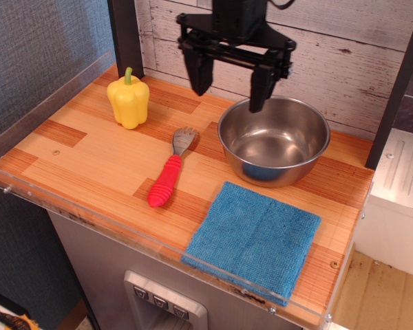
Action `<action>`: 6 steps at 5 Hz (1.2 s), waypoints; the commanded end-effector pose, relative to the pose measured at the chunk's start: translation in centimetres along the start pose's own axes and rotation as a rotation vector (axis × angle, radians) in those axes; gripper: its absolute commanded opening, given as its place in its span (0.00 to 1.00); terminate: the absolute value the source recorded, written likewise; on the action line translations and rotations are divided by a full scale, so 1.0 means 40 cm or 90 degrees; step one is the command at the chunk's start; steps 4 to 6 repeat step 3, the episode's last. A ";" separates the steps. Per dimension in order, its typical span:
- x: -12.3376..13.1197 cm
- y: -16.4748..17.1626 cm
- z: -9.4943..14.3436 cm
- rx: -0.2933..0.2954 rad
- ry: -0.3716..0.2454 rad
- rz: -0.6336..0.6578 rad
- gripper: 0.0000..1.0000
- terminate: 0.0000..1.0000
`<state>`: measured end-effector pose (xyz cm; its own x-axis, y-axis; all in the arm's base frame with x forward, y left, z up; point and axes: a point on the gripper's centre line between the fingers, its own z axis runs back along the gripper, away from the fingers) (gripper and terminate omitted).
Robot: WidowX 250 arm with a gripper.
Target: PICK UP THE VESSES AND PUT ON THE TABLE
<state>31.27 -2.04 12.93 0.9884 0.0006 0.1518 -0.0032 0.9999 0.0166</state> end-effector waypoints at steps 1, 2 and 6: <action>-0.007 0.011 0.025 -0.042 -0.002 -0.018 1.00 0.00; -0.007 0.011 0.025 -0.042 -0.002 -0.018 1.00 0.00; -0.007 0.011 0.025 -0.042 -0.002 -0.018 1.00 1.00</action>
